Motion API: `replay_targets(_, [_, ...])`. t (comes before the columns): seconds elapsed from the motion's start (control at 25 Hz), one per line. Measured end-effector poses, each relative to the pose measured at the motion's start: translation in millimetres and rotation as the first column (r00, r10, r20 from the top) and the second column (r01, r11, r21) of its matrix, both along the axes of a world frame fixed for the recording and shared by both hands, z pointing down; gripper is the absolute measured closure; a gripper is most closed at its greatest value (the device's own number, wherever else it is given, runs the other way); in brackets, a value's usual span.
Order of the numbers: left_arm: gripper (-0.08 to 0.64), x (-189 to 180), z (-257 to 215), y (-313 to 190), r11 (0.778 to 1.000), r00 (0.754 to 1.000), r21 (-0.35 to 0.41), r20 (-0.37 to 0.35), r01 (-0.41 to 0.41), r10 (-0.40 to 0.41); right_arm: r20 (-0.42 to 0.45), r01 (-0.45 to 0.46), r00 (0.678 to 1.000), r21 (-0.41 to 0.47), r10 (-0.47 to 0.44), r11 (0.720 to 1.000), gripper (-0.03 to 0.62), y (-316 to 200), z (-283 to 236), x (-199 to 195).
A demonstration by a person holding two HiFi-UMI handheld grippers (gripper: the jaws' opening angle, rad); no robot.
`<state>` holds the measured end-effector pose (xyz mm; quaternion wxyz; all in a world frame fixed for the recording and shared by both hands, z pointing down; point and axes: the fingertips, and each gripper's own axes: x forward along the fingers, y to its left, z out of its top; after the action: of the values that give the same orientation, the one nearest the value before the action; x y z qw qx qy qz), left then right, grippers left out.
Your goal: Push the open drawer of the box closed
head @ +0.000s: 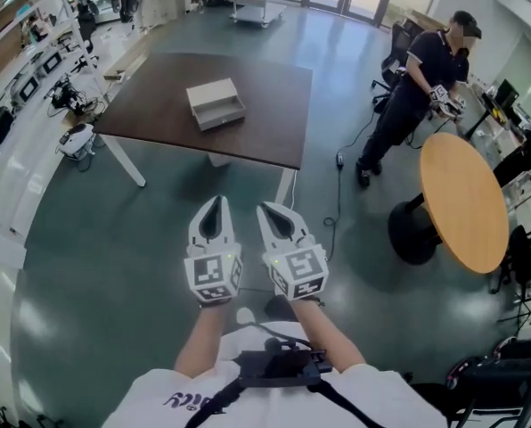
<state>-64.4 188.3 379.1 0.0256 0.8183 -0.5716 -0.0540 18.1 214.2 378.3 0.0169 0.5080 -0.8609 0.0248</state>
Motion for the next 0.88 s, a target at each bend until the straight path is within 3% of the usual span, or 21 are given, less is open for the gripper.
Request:
replay_targets(0.24, [0.551,-12.0,12.3,-29.3,0.999,0.999,-0.032,0.006,0.039,-0.039,0.008,0.072,0.997,-0.024,-0.072,0.997,0.603,-38.8,10.0,-22.1])
replay_targets(0.4, [0.551,-16.7,3.9,-59.7,0.997,0.997,-0.013,0.024,0.07,-0.07,0.025,0.104,0.994,0.003,-0.104,0.995,0.603,-79.4,0.8,-25.6])
replay_targets(0.68, [0.551,-17.2,-19.1,-133.4,0.991,0.989,0.027,0.054,0.134,-0.135,0.049,0.154,0.986,0.042,-0.156,0.987,0.603,-165.1,-20.8,-17.2])
replay_targets(0.88, [0.551,2.2,-25.9,-184.1,0.986,0.983,0.049,0.084,0.161,-0.165,0.08,0.175,0.98,0.062,-0.179,0.983,0.603,-220.5,-24.6,5.2])
